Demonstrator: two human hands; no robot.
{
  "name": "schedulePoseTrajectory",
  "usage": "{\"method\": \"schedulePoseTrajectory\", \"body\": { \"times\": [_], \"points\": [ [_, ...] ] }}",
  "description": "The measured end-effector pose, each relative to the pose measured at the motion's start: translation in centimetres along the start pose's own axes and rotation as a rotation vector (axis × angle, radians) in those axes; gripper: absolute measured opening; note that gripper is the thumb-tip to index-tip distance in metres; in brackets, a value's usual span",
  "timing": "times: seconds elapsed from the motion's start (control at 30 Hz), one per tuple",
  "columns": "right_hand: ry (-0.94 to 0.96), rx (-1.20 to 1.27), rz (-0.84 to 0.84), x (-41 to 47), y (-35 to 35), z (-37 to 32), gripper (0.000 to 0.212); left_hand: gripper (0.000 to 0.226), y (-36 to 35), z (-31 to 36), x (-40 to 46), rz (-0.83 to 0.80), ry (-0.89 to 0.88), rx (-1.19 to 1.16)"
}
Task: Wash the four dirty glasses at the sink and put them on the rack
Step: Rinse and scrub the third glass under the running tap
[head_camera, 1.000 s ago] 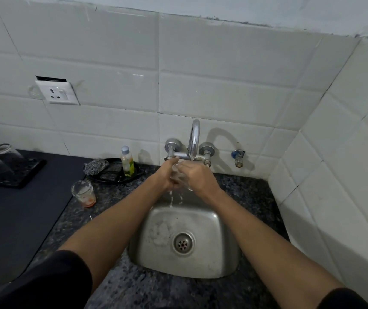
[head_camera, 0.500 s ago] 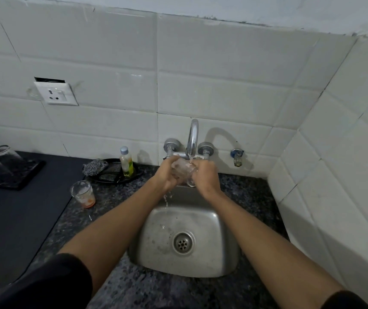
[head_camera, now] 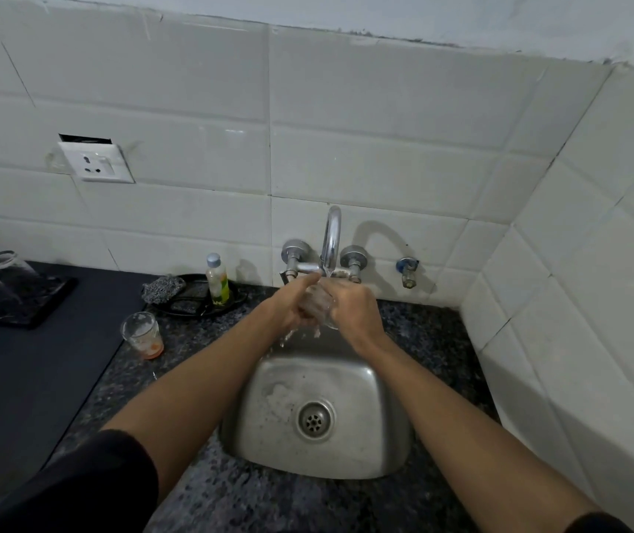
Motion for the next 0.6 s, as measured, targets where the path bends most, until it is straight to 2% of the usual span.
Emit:
{"method": "schedulePoseTrajectory", "body": {
  "times": [0.07, 0.13, 0.23, 0.3, 0.37, 0.4, 0.43, 0.47, 0.5, 0.6],
  "points": [
    [-0.089, 0.078, 0.010, -0.1, -0.1, 0.5, 0.024, 0.026, 0.1, 0.0, 0.2, 0.023, 0.001, 0.005],
    [-0.322, 0.214, -0.016, 0.0, -0.4, 2.0, 0.027, 0.019, 0.4, 0.0, 0.6, 0.045, -0.037, -0.045],
    [-0.615, 0.468, -0.161, -0.8, -1.2, 3.7, 0.037, 0.031, 1.0, -0.4, 0.9, 0.043, -0.089, -0.130],
    [-0.697, 0.689, -0.350, -2.1, -2.2, 3.4, 0.050, 0.038, 1.8, -0.8, 1.4, 0.078, -0.121, -0.146],
    [-0.784, 1.010, -0.490, -3.6, -2.6, 3.1, 0.066, 0.044, 2.2, -1.1, 1.7, 0.091, -0.156, -0.139],
    [-0.828, 1.170, -0.513, -4.0, -2.7, 3.3, 0.065, 0.046, 2.0, -0.8, 1.2, 0.072, -0.187, -0.134],
    [-0.863, 1.296, -0.506, -4.2, -2.6, 3.3, 0.056, 0.044, 1.7, -0.5, 0.7, 0.050, -0.226, -0.124],
    [-0.892, 1.355, -0.477, -4.3, -2.5, 3.4, 0.047, 0.040, 1.1, -0.1, 0.2, 0.017, -0.269, -0.109],
    [-0.913, 1.333, -0.451, -4.5, -2.6, 3.7, 0.047, 0.037, 0.6, 0.2, -0.4, -0.004, -0.306, -0.074],
    [-0.890, 1.107, -0.399, -5.0, -2.8, 4.2, 0.061, 0.032, 0.1, 0.7, -1.1, 0.066, -0.408, 0.082]
  ]
}}
Point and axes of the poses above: each hand's wrist, its own x-axis towards the middle knuckle, its own y-axis out of the back of the hand, z = x × y, the point moved 7 cm from there along x, towards the middle knuckle, and after that the axes turned 12 degrees about x, right-handed, at the moved point
